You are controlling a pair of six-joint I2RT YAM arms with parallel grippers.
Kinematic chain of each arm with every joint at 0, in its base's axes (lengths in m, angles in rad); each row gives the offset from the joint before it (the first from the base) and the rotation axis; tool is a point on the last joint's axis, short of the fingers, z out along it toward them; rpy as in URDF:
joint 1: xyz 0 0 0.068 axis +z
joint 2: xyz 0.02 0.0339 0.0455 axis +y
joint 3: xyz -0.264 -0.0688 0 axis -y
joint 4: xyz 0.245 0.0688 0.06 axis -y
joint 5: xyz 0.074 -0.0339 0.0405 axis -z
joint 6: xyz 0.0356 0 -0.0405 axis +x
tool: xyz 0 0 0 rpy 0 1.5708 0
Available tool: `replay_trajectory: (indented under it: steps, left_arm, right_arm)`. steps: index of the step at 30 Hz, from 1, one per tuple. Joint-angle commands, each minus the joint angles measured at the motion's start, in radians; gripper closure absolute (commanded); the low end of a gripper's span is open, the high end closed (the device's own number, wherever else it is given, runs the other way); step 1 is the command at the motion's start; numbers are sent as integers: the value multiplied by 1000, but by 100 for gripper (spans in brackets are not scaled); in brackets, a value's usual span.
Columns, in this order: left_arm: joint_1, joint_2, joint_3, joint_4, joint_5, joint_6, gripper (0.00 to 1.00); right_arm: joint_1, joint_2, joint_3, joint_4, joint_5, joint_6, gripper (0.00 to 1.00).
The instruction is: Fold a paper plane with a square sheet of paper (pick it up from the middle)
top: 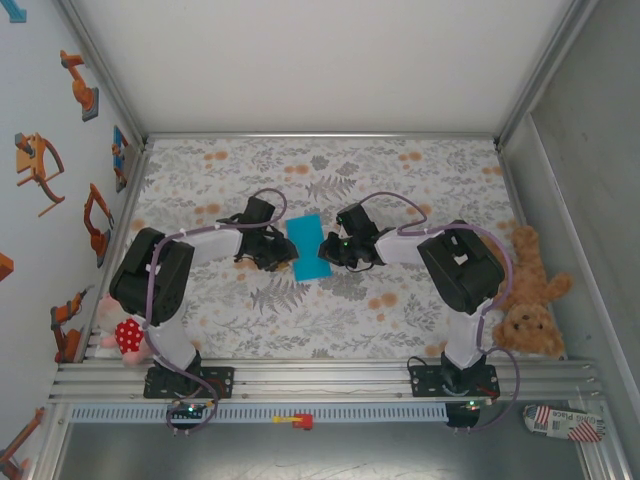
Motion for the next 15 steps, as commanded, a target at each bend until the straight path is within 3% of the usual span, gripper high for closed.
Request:
replay_trajectory:
  steps: [1, 15]
  left_arm:
    - [-4, 18, 15, 7, 21, -19, 69]
    - [18, 14, -20, 157, 224, -48, 69]
  right_arm:
    - [-3, 9, -33, -67, 66, 5, 89]
    - [-4, 1, -33, -73, 69, 3, 89]
